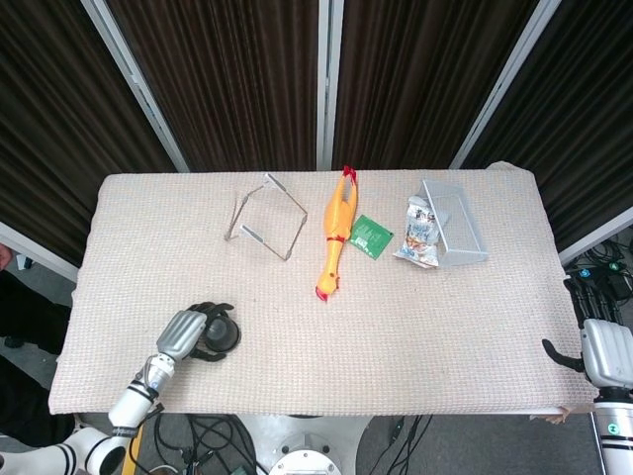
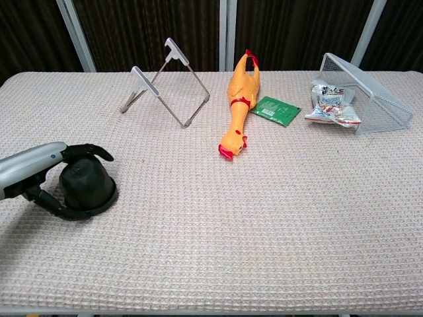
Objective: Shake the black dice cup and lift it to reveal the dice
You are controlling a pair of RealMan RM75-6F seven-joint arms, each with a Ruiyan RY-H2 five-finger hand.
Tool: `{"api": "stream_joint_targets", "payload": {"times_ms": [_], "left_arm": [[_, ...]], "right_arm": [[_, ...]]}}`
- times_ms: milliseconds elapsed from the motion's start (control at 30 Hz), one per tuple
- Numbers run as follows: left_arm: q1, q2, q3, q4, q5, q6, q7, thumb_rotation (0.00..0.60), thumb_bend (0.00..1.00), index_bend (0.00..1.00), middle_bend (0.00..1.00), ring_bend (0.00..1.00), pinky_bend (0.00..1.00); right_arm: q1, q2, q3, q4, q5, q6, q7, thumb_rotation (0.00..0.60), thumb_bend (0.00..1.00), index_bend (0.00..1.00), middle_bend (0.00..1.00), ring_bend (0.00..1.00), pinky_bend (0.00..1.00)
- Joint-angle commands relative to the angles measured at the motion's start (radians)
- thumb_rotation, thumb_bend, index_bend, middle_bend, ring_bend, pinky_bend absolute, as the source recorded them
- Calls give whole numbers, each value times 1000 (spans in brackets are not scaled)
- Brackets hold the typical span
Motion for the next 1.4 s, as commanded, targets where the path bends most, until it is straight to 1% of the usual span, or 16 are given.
{"api": "stream_joint_targets", "payload": {"times_ms": [33, 333, 600, 667, 833, 900, 1000, 1133, 1167, 1233, 1300, 1333, 1400], "left_arm": [[-1, -4, 0, 6, 1, 3, 1, 600, 153, 220, 349, 234, 274], [2, -6, -7, 2, 6, 33, 3, 600, 199, 257, 409, 292, 328], [-3, 23, -24, -48, 6, 55, 26, 600, 242, 318, 461, 348, 389], [-7, 36, -31, -68, -4, 46, 40, 600, 248, 342, 476, 366, 409], [-37, 92, -45, -138, -43, -19, 107, 600, 248, 402, 491, 383, 432], [-54, 125, -71, -176, -61, -32, 135, 600, 248, 424, 506, 397, 447], [-87, 192, -127, -247, -81, -35, 180, 600, 248, 451, 528, 419, 472], [-140, 311, -227, -382, -100, -25, 249, 600, 248, 467, 532, 423, 477], [-152, 340, -262, -423, -106, -8, 267, 600, 249, 467, 532, 423, 477], [-160, 373, -313, -483, -116, 34, 281, 600, 249, 468, 532, 423, 477], [-159, 380, -336, -508, -132, 61, 277, 600, 249, 468, 532, 423, 478], [-154, 374, -335, -506, -152, 66, 266, 600, 249, 468, 532, 423, 478], [-147, 346, -305, -472, -198, 34, 243, 600, 249, 468, 533, 423, 480]], "right_arm": [[-1, 0, 0, 1, 0, 0, 1, 600, 146, 0, 0, 0, 0], [-1, 0, 0, 4, 1, -2, 5, 600, 146, 0, 0, 0, 0], [-3, -1, -1, 8, 2, -2, 8, 600, 146, 0, 0, 0, 0], [-4, -2, -1, 11, 3, -3, 11, 600, 145, 0, 0, 0, 0], [-4, -5, -2, 15, 1, -4, 13, 600, 146, 0, 0, 0, 0], [-5, -4, -2, 15, -1, -1, 15, 600, 146, 0, 0, 0, 0], [-7, 0, 1, 12, -2, 7, 17, 600, 146, 0, 0, 0, 0], [-9, 2, 1, 12, -3, 9, 18, 600, 145, 0, 0, 0, 0], [-9, 0, -1, 13, -3, 7, 18, 600, 145, 0, 0, 0, 0], [-9, -3, -5, 16, -5, 3, 19, 600, 145, 0, 0, 0, 0], [-9, -5, -6, 18, -6, 0, 22, 600, 145, 0, 0, 0, 0], [-9, -5, -6, 20, -6, -1, 25, 600, 145, 0, 0, 0, 0], [-9, -4, -6, 21, -5, -2, 30, 600, 145, 0, 0, 0, 0]]}}
